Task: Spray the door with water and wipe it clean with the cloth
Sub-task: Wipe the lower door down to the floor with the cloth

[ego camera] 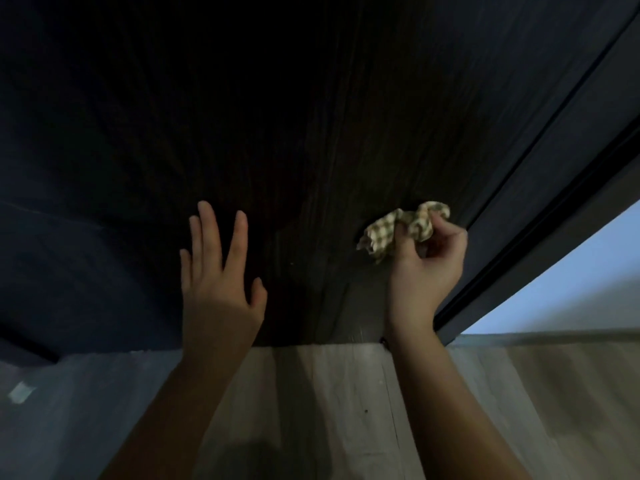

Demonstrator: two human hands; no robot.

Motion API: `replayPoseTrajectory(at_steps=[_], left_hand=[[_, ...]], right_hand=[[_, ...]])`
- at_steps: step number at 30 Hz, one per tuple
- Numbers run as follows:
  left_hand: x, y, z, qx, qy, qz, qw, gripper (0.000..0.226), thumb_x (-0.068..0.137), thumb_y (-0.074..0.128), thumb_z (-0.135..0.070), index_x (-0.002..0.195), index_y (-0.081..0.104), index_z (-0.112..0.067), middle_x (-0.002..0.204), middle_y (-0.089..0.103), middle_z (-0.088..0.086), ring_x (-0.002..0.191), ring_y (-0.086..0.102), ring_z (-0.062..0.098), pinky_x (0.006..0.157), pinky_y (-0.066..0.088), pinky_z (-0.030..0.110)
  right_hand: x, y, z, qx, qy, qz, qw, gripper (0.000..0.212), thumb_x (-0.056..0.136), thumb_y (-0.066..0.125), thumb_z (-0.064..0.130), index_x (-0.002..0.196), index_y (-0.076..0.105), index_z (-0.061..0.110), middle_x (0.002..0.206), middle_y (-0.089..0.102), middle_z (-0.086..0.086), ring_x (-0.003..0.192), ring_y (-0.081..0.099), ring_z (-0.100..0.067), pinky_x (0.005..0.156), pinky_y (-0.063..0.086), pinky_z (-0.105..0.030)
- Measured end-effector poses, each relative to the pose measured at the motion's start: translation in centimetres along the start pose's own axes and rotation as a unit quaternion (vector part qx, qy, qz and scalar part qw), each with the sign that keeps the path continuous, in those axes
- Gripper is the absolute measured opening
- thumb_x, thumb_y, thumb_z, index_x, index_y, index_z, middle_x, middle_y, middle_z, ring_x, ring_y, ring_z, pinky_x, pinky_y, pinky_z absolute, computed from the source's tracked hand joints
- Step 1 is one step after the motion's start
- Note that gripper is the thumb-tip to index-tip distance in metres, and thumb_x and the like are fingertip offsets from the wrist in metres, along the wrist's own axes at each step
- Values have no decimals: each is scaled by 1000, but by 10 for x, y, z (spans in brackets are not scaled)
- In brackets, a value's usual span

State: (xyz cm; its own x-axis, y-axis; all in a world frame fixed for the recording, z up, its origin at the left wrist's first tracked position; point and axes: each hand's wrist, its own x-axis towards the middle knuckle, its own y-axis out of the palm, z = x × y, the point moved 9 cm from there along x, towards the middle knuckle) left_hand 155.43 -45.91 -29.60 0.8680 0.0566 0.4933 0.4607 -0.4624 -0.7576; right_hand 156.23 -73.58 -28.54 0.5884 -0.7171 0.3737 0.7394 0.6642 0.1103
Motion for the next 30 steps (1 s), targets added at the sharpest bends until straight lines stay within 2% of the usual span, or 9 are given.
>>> replayPoseTrajectory(at_steps=[4, 8, 11, 13, 17, 21, 25, 28, 30], left_hand=[[0, 0, 0, 1, 2, 2, 1000, 90, 80, 68, -9, 153, 17, -19, 161, -7, 11, 148, -4, 27, 114, 18, 60], [1, 0, 1, -4, 0, 3, 1000, 90, 80, 68, -8, 153, 17, -21, 161, -9, 7, 148, -5, 25, 114, 17, 59], [1, 0, 2, -2, -5, 1, 1000, 90, 79, 68, -7, 153, 18, -21, 161, -8, 7, 148, -4, 26, 113, 16, 59], [1, 1, 2, 3, -6, 0, 1000, 91, 79, 68, -8, 153, 17, -20, 161, -8, 9, 148, -4, 26, 113, 17, 61], [1, 5, 1, 11, -6, -2, 1000, 90, 79, 68, -8, 153, 17, -19, 160, -8, 10, 148, -5, 27, 113, 17, 61], [1, 7, 0, 14, -10, -9, 1000, 90, 79, 68, -9, 153, 17, -17, 160, -9, 11, 148, -5, 28, 112, 18, 62], [1, 9, 1, 13, -3, -17, 1000, 89, 80, 68, -9, 153, 17, -17, 159, -11, 9, 148, -6, 28, 112, 18, 62], [2, 9, 3, 13, -3, -22, 1000, 90, 80, 68, -8, 153, 17, -17, 159, -11, 8, 148, -7, 27, 113, 18, 62], [1, 8, 3, 7, -5, -24, 1000, 90, 80, 68, -7, 153, 17, -18, 159, -11, 7, 148, -7, 26, 113, 18, 61]], right_hand=[[-2, -8, -20, 58, 62, -26, 996, 33, 80, 69, -3, 98, 54, 21, 107, 61, -8, 98, 61, -10, 84, 50, -17], [-10, -28, -68, 32, 157, -52, 986, 34, 81, 68, -4, 91, 50, 23, 96, 60, -4, 87, 59, -7, 78, 48, -13], [-15, -39, -100, 45, 240, -67, 967, 32, 80, 69, -5, 88, 52, 21, 97, 62, -9, 94, 61, -19, 91, 53, -38], [-7, -40, -93, 49, 233, -66, 969, 33, 79, 69, -4, 86, 53, 24, 96, 63, -9, 92, 62, -20, 92, 52, -49], [19, -29, -44, 92, 129, -46, 986, 32, 80, 68, -4, 87, 52, 23, 95, 63, -2, 93, 62, -13, 89, 52, -35], [12, -26, -35, 96, 92, -67, 989, 30, 83, 66, -5, 97, 50, 17, 98, 58, -3, 89, 59, 0, 85, 49, -18], [-11, -21, -62, 63, 123, -47, 989, 37, 82, 65, -7, 98, 49, 21, 105, 57, -11, 90, 57, -4, 81, 47, -11], [-36, -11, -83, 30, 187, -13, 982, 41, 82, 67, -4, 95, 47, 29, 105, 58, -5, 97, 57, -12, 79, 48, -8], [-47, -1, -85, 11, 193, 15, 981, 41, 80, 70, -2, 94, 48, 30, 104, 59, -2, 99, 59, -16, 85, 50, -15]])
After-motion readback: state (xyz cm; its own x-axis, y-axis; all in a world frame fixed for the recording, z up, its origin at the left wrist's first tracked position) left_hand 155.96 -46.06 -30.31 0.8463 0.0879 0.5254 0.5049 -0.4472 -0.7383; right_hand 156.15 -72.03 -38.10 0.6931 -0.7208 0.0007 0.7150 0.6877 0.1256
